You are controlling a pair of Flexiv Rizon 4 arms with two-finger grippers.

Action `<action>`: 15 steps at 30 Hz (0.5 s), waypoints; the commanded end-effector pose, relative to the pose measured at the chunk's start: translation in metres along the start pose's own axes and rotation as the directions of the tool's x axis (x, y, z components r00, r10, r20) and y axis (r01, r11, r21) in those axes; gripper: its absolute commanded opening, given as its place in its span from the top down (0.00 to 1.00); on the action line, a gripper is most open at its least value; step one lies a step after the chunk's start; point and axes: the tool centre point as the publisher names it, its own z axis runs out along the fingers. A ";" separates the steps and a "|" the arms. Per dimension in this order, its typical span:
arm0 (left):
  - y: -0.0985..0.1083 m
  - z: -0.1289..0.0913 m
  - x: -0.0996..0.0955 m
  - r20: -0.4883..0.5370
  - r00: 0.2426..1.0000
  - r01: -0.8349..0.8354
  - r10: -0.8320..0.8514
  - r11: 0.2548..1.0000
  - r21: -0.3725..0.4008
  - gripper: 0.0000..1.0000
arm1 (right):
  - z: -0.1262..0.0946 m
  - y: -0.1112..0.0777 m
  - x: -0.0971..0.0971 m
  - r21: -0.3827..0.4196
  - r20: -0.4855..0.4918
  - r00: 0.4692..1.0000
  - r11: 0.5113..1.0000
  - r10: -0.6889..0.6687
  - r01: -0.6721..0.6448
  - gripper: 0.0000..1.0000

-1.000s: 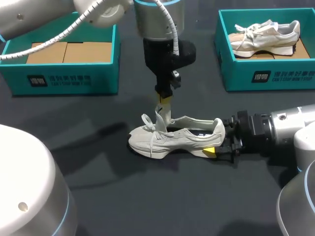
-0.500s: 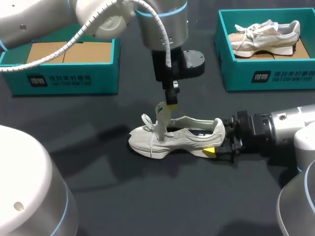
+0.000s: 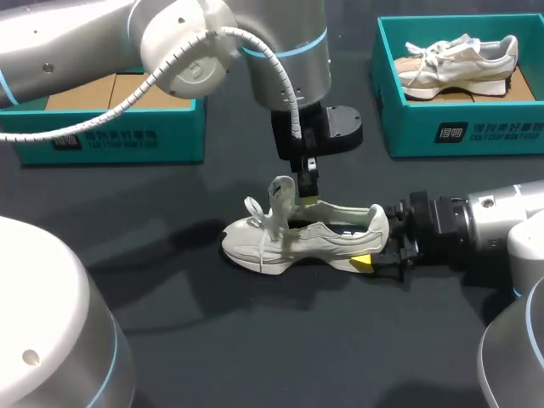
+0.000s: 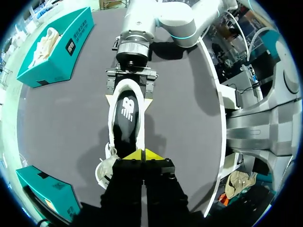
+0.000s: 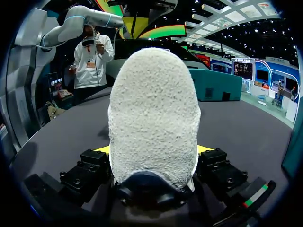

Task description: Take the shoe out of the shoebox, open the shoe tongue, remove and reinsert the insole, then place the shoe into the shoebox

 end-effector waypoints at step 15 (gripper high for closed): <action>-0.025 0.038 -0.010 -0.002 1.000 0.026 -0.026 0.998 0.052 1.00 | 0.001 0.000 0.000 0.004 -0.001 1.000 1.000 0.000 0.000 1.00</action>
